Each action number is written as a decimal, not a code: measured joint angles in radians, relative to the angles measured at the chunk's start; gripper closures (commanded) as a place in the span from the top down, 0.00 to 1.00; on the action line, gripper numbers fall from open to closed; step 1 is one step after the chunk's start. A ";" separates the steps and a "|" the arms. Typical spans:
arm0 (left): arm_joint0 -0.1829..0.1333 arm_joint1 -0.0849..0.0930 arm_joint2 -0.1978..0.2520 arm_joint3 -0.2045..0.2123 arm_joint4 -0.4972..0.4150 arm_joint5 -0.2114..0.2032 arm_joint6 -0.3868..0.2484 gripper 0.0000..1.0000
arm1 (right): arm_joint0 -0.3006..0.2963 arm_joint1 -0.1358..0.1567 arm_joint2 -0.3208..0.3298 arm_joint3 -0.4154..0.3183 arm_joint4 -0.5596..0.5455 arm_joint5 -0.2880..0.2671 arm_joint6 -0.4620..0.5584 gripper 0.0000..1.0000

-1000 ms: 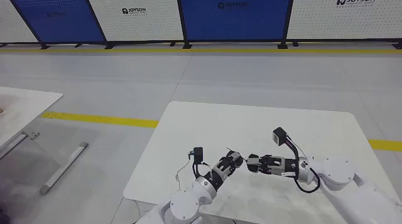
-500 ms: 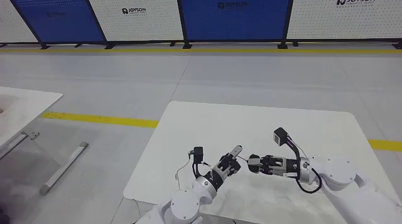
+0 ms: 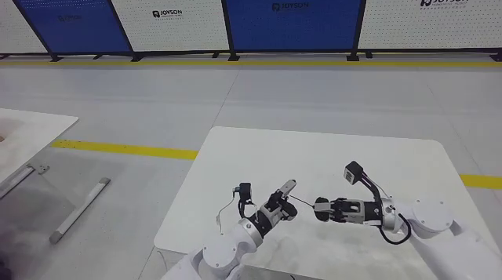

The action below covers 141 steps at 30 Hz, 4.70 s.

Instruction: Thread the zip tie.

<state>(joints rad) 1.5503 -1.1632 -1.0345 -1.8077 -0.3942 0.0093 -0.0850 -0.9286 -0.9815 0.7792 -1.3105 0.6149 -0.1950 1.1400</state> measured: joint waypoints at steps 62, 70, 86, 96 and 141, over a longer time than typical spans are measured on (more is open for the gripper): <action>-0.004 0.000 -0.006 0.005 -0.019 -0.037 -0.115 0.00 | 0.013 -0.013 0.010 0.012 0.017 0.043 0.052 0.00; 0.015 0.004 -0.019 -0.011 -0.019 -0.055 -0.137 0.00 | 0.013 -0.013 0.010 0.012 0.017 0.043 0.052 0.00; 0.022 0.004 -0.016 -0.022 0.002 -0.071 -0.150 0.13 | 0.013 -0.013 0.010 0.012 0.017 0.043 0.052 0.00; 0.024 0.005 -0.022 -0.027 0.004 -0.071 -0.154 0.00 | 0.013 -0.013 0.010 0.012 0.017 0.043 0.052 0.00; 0.046 0.002 -0.080 -0.035 -0.021 -0.080 -0.039 0.00 | -0.140 0.026 0.205 -0.041 0.082 -0.026 0.003 1.00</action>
<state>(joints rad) 1.5967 -1.1616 -1.1145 -1.8427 -0.4156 -0.0704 -0.1240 -1.0688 -0.9560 0.9846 -1.3518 0.6973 -0.2211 1.1434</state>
